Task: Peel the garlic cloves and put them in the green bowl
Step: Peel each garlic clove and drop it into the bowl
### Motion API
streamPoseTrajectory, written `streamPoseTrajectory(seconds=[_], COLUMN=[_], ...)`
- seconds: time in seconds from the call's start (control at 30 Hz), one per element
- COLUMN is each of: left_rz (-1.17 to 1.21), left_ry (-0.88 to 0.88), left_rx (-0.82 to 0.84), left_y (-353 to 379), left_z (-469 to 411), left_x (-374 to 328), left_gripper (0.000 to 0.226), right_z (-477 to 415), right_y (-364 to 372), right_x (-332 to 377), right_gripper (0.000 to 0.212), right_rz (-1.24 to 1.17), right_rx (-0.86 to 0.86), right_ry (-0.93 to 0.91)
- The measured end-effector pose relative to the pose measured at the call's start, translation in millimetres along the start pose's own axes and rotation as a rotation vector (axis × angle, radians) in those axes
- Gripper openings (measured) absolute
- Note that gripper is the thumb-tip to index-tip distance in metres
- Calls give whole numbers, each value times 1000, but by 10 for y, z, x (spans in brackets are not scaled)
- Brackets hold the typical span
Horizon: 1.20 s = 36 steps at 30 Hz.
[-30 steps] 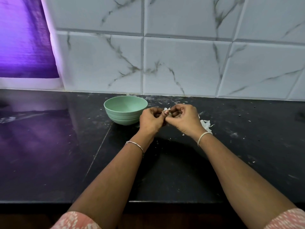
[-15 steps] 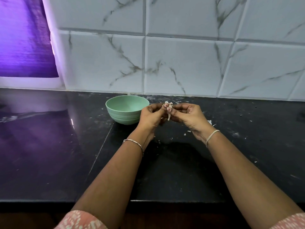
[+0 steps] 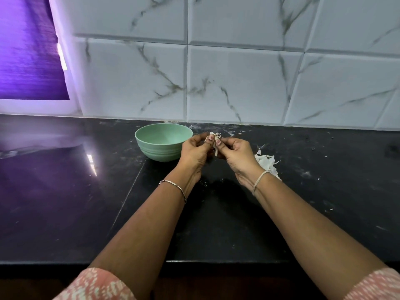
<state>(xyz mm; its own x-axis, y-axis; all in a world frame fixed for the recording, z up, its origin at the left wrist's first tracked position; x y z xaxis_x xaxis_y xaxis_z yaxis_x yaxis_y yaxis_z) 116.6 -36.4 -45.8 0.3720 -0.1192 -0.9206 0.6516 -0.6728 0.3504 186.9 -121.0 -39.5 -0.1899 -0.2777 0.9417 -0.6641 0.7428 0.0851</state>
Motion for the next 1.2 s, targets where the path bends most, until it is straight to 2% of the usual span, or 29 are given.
streamPoseTrajectory(seconds=[0.33, 0.47, 0.63, 0.8, 0.93, 1.07, 1.2], left_rz=[-29, -13, -13, -65, -48, -17, -94], left_ry=[12, 40, 29, -115, -185, -212, -213], left_rx=[-17, 119, 117, 41, -43, -83, -94], left_y=[-5, 119, 56, 6, -20, -28, -25], left_z=[-21, 90, 117, 81, 19, -10, -24], left_x=[3, -2, -18, 63, 86, 65, 87], left_gripper=[9, 8, 10, 17, 17, 21, 23], right_z=[16, -19, 1, -36, -24, 7, 20], right_y=[115, 23, 5, -31, -36, -74, -113], right_x=[-70, -44, -43, -171, -134, -74, -47], right_gripper=[9, 4, 12, 21, 25, 6, 13], right_rz=[-145, -214, -139, -13, -109, -51, 32], right_rx=[-78, -191, -131, -84, -51, 58, 74], right_ry=[59, 136, 203, 311, 354, 306, 237])
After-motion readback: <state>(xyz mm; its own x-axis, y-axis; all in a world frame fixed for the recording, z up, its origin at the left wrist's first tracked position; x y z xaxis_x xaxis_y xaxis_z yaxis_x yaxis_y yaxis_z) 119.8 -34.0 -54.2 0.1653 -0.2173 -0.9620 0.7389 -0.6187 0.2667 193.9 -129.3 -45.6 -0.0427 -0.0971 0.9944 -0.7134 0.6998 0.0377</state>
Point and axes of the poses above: each hand's wrist, its own z-axis away from the middle knuckle, its own y-axis out of the palm, x = y × z, the point moved 2 cm from there along -z, towards the middle knuckle, and after that the axes turned 2 degrees about -z, right-handed, at the moved point
